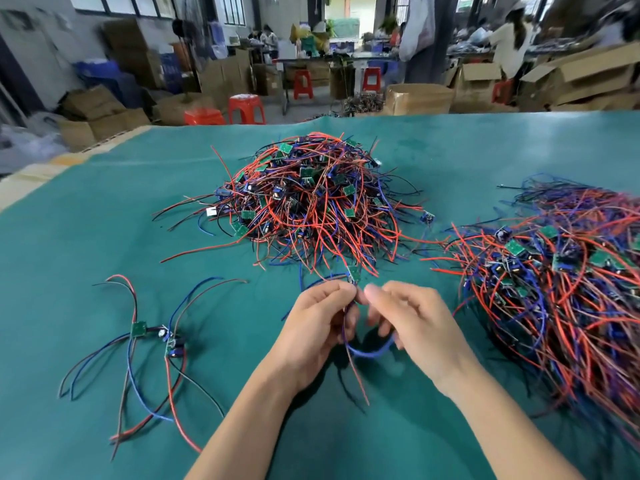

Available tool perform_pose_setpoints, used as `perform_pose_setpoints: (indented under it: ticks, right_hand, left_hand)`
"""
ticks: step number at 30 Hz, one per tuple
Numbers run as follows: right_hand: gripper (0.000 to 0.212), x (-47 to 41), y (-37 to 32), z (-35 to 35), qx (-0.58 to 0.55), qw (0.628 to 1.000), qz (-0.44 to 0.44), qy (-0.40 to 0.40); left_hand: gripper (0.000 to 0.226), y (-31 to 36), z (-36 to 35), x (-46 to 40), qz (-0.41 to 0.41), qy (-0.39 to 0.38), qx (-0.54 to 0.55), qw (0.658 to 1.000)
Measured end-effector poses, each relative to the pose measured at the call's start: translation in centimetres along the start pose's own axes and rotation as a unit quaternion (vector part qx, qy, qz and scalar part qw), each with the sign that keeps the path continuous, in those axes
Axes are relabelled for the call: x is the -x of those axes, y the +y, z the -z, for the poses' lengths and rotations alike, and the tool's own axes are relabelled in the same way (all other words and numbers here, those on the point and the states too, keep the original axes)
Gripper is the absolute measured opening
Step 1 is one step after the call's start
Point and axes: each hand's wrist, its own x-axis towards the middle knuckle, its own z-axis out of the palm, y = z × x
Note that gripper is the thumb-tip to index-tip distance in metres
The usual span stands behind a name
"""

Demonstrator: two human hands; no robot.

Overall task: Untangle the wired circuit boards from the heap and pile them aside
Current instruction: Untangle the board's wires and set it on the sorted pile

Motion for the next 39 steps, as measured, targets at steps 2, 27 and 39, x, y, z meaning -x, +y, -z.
perform_pose_setpoints:
  ticks: [2,27,39]
  right_hand:
    - [0.049,-0.2,0.0,0.3,-0.056,0.997,-0.026,0.040]
    - [0.031,-0.7,0.7,3.2,-0.244,0.964,-0.086,-0.056]
    - [0.018,-0.7,0.8,2.0,-0.186,0.979,-0.074,0.036]
  left_hand:
    - [0.022,0.1,-0.2,0.4,0.004,-0.072,-0.012,0.997]
    - [0.024,0.1,-1.1,1.0,0.048,-0.099,-0.027,0.994]
    - [0.013,-0.2,-1.0,0.6,0.070,-0.014,0.028,0.997]
